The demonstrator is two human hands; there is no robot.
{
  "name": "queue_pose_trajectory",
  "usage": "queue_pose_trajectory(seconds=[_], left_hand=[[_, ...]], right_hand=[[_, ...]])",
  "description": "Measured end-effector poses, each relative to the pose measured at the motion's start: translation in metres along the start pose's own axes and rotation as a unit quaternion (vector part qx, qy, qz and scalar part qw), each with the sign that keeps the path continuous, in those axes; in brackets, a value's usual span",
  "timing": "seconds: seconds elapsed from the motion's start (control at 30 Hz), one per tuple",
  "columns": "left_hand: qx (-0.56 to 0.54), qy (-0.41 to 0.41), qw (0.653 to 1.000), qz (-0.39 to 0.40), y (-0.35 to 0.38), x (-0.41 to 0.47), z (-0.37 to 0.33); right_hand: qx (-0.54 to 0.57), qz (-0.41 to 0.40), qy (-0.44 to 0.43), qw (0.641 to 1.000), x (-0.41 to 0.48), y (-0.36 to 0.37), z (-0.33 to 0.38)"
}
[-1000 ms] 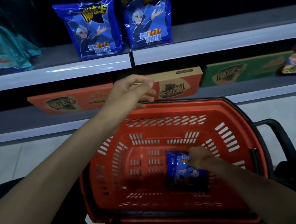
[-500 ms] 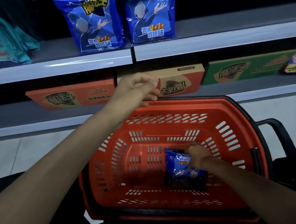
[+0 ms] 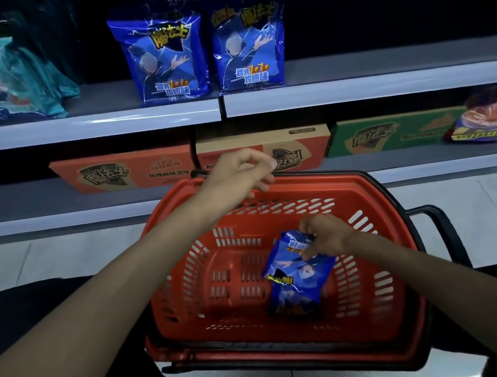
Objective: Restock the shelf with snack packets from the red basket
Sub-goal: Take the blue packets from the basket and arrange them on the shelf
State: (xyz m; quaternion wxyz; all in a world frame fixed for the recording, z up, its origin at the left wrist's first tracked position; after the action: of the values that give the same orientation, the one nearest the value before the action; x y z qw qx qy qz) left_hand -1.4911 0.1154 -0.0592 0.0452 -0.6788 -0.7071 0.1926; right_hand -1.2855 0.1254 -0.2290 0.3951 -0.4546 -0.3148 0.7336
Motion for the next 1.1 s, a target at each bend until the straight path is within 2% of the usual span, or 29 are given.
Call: queue_pose_trajectory(seconds=[0.1,0.23,0.47,0.57,0.7,0.83,1.0,1.1], left_hand=[[0.013,0.004,1.0,-0.008,0.0,-0.001,0.006],[0.018,-0.019,0.999,-0.042,-0.007,-0.001,0.018],[-0.044,-0.015,0.99,-0.135,-0.024,-0.006,0.025],[-0.089,-0.036,0.982,-0.166,-0.029,-0.008,0.029],[-0.146,-0.09,0.98,-0.103,-0.022,-0.014,0.03],[-0.195,-0.072,0.977,-0.049,-0.01,-0.019,0.024],[-0.221,-0.038,0.974,-0.032,-0.001,-0.023,0.019],[-0.212,-0.023,0.975,-0.057,0.001,-0.023,0.017]], right_hand=[[0.095,-0.024,0.009,0.995,-0.007,-0.039,0.013],[0.276,-0.04,0.039,0.96,-0.015,-0.077,0.017],[0.522,-0.013,0.045,0.852,-0.044,-0.104,0.023],[0.582,-0.006,0.043,0.812,-0.046,-0.1,0.025],[0.665,0.007,0.057,0.745,-0.052,-0.094,0.036],[0.725,0.012,0.082,0.684,-0.055,-0.087,0.05],[0.758,0.013,0.104,0.644,-0.054,-0.08,0.062],[0.767,0.016,0.106,0.633,-0.055,-0.076,0.07]])
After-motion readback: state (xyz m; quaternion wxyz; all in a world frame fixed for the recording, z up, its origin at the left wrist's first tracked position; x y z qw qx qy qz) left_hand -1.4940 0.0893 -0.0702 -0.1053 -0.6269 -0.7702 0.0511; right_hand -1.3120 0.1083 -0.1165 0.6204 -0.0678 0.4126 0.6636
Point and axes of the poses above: each hand's wrist, its own x-axis towards the middle knuckle, its own y-axis out of the palm, z = x × y, the point moved 5 cm from there along x, towards the middle knuckle, and after that the axes turned 12 degrees about -z, right-handed, at the moved point
